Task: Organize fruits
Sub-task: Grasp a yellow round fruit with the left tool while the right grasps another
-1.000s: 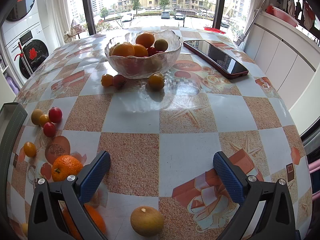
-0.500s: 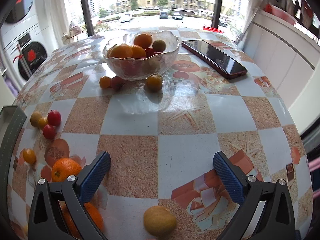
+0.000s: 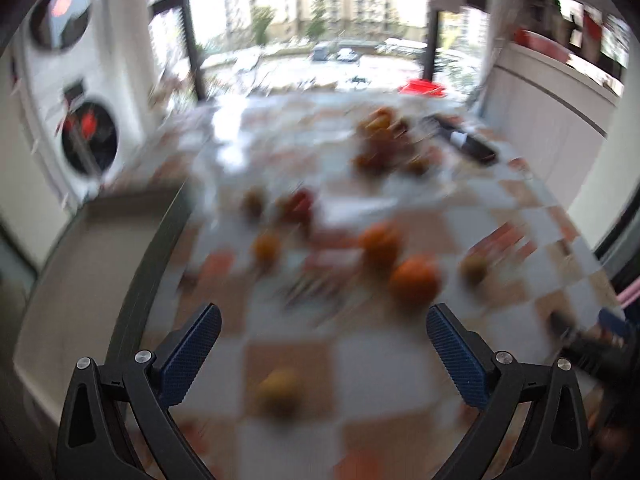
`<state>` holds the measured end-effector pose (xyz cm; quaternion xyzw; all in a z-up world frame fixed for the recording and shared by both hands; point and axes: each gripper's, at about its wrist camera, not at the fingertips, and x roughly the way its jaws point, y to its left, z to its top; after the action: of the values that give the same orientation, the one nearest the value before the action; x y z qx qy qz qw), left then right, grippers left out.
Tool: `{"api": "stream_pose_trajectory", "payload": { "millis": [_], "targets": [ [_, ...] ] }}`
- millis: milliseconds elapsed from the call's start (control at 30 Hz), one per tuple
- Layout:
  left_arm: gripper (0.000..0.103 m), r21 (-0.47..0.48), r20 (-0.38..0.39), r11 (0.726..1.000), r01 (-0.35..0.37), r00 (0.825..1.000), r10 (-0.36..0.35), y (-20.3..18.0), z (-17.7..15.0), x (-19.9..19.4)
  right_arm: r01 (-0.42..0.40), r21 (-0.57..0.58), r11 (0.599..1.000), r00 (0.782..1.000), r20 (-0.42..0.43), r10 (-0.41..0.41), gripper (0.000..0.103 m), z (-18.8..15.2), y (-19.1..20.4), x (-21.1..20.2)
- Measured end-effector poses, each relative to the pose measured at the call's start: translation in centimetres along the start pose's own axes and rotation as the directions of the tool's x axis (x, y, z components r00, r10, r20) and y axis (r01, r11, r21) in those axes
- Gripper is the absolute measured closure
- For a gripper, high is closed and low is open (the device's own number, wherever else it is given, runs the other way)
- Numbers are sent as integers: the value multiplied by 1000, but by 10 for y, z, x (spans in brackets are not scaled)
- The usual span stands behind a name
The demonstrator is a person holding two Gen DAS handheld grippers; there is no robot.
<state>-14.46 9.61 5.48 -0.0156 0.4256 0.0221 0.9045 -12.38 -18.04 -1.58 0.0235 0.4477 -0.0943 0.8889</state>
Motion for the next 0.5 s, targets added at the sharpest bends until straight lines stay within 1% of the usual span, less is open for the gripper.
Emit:
{"api": "stream_pose_trajectory", "payload": {
  "millis": [67,167,200,267,300,333,400,500],
  "targets": [
    [0,-44,-56,999,-24,998,22,21,-16,10,0,-1,1000,1000,-1,0,0,0,-1,0],
    [0,-64,-102,997,-37,994,30,30,-29,25,4,-20,1000,1000,-31,-5,0,2,4,0],
    [0,-60,-111,997,-39,993,32,30,-31,28,-17,-25,1000,998,-56,16,0,3,9,-1],
    [0,-43,-129,998,-49,991,43,26,-33,35,-51,-59,997,996,-75,47,0,1,18,-2],
    [0,-48,-116,998,-46,992,40,25,-33,35,-88,-94,992,993,-82,80,0,1,30,-4],
    [0,-53,-120,997,-47,992,41,25,-32,36,-107,-114,988,992,-84,98,0,0,36,-4],
    [0,-68,-126,996,-54,991,45,25,-31,37,-157,-171,973,985,-92,143,0,0,58,-4],
    [0,-64,-121,996,-57,991,48,22,-31,40,-199,-232,952,978,-102,180,0,5,85,1]
  ]
}}
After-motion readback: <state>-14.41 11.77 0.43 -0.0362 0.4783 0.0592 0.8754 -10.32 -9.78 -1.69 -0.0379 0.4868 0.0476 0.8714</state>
